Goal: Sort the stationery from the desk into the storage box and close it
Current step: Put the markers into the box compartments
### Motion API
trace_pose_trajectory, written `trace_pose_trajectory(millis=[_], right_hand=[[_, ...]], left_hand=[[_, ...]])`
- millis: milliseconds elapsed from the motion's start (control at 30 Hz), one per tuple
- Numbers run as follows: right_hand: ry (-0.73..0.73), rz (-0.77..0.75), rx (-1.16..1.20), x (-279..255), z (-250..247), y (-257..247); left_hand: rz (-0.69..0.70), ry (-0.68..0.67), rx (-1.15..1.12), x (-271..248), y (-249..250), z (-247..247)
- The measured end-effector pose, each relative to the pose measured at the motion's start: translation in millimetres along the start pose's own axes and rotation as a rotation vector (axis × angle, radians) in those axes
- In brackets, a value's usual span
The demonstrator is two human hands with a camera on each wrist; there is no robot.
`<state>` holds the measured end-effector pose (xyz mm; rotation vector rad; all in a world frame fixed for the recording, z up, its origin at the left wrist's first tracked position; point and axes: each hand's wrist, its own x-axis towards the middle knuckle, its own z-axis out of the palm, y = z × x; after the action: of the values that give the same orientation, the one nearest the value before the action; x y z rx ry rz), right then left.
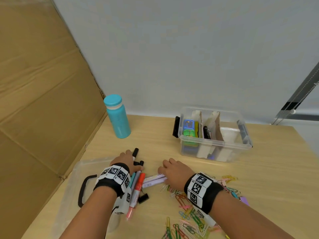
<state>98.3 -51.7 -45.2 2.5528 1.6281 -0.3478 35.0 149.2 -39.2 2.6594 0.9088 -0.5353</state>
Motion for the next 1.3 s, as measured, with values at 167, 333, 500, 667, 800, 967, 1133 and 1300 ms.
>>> trace_pose_trajectory(millis=[167,333,500,667,800,967,1133,1300], right_hand=[[-0.011,0.037,0.013,-2.6,1.4,0.3],[0.004,0.098,0.030,-13.4,1.5,3.0],[0.083,0.172,0.093,-37.7,-11.8,12.4],[0.143,0.236,0.192,-69.1,-47.1,28.6],[0.395,0.342,0.431,-91.6,-83.4,50.5],[0.623,0.653,0.543,-80.6,-107.9,89.8],[0.244,0.741,0.331,-47.4,-116.6,111.0],[0.113,0.784,0.152,-22.4,-124.1,111.9]], left_hand=[[0.013,-0.041,-0.101,3.8,1.7,5.2],[0.031,-0.054,-0.111,7.3,3.6,5.4],[0.125,-0.028,-0.183,1.8,6.0,-2.6],[0.275,0.095,-0.363,-13.5,18.0,-24.1],[0.373,0.166,-0.472,-28.1,34.7,-37.9],[0.463,0.246,-0.465,-43.1,59.6,-45.6],[0.516,0.264,-0.484,-49.1,72.4,-45.9],[0.536,0.262,-0.509,-52.3,70.3,-45.6]])
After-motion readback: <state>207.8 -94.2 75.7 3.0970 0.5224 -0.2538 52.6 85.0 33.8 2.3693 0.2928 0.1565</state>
